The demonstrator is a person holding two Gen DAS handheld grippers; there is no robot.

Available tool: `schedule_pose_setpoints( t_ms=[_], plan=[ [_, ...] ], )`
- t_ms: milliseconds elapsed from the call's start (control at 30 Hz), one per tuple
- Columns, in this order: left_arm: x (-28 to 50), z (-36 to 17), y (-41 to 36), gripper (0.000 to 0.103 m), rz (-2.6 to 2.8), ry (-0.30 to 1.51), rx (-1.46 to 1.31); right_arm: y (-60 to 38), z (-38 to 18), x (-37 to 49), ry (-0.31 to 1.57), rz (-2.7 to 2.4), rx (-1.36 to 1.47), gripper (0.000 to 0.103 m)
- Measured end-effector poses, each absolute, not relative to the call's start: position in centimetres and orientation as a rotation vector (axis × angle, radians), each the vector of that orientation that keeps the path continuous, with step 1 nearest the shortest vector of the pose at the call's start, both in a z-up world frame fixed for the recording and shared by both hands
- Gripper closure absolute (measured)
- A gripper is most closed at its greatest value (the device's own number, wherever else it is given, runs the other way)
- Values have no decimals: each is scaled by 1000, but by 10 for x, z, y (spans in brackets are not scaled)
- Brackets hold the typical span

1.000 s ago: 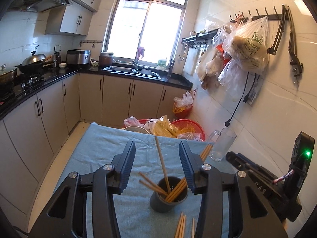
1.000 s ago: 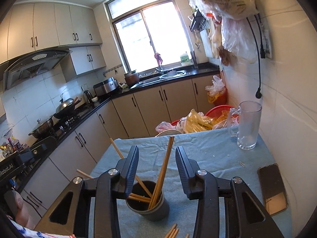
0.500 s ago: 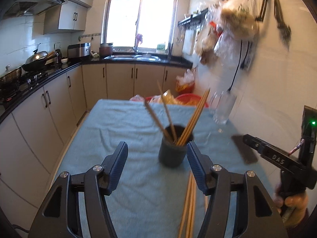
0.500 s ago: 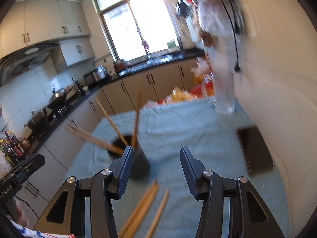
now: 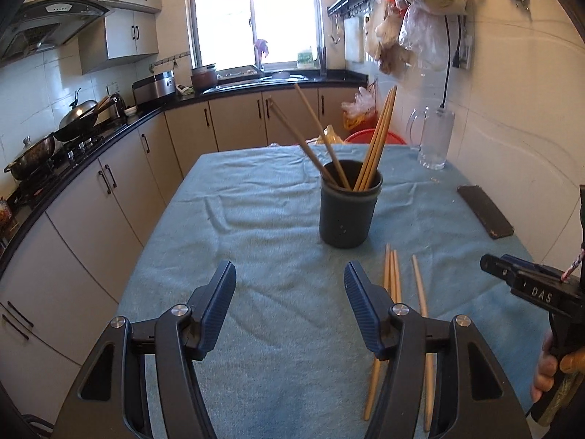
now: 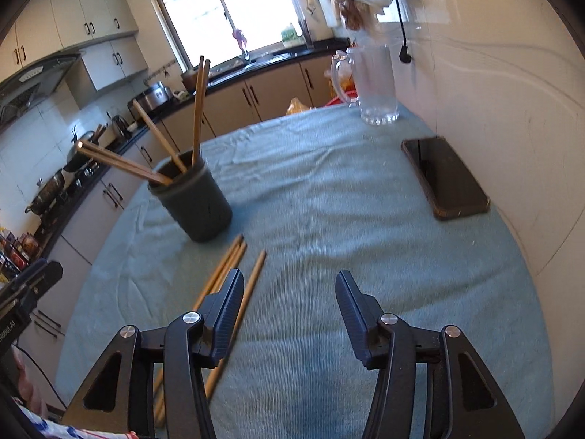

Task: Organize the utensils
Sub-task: 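Move both open tools back down to the chopsticks on the towel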

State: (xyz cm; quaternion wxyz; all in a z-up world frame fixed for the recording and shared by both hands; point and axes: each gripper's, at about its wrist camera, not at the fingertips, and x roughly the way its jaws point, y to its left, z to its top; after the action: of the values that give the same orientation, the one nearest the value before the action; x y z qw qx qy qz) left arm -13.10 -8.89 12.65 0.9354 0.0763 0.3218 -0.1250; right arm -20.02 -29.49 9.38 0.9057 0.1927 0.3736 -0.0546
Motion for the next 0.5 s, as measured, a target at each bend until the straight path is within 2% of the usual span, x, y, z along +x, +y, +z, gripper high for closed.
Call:
schedule_pose_setpoints(
  t_ms=[200,500],
  plan=[
    [-125,111,-88,42,-256,702,180,-272,72,-199,847,-65,351,45],
    [-103,60,-98,42,-365,867,215,-220,49,-193,908,16,176,45]
  ],
)
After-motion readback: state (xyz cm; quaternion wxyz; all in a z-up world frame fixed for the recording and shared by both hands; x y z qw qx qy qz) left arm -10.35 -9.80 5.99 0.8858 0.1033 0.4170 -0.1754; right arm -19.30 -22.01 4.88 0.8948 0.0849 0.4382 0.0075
